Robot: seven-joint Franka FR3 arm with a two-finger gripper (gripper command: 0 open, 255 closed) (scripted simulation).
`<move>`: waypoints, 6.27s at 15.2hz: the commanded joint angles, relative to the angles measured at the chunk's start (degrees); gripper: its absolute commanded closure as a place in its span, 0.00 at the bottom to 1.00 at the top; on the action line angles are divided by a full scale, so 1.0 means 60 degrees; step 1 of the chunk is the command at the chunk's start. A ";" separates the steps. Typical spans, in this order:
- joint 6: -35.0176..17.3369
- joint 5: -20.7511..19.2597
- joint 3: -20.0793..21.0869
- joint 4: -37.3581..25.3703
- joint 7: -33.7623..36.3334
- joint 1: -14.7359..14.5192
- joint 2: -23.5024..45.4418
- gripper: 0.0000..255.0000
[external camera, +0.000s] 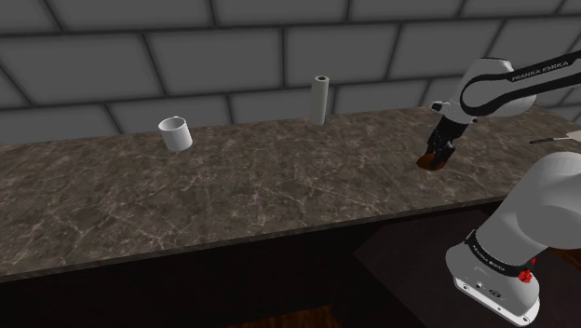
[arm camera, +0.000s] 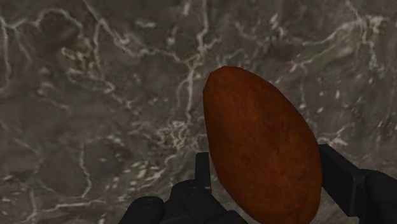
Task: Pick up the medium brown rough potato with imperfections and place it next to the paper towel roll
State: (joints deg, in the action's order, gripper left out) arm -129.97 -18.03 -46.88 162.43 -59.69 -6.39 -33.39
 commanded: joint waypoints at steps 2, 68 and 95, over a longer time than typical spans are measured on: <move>0.0558 0.0003 0.0289 -0.0155 0.0137 0.0147 -0.0401 1.00; 0.5812 0.4297 0.2003 -0.9834 0.0913 -0.2203 0.4461 1.00; 0.6325 0.7530 0.2266 -1.5349 0.0413 -0.1130 1.0503 1.00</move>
State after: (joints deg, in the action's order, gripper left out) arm -90.94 27.29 -33.22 68.86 -56.98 -12.73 30.02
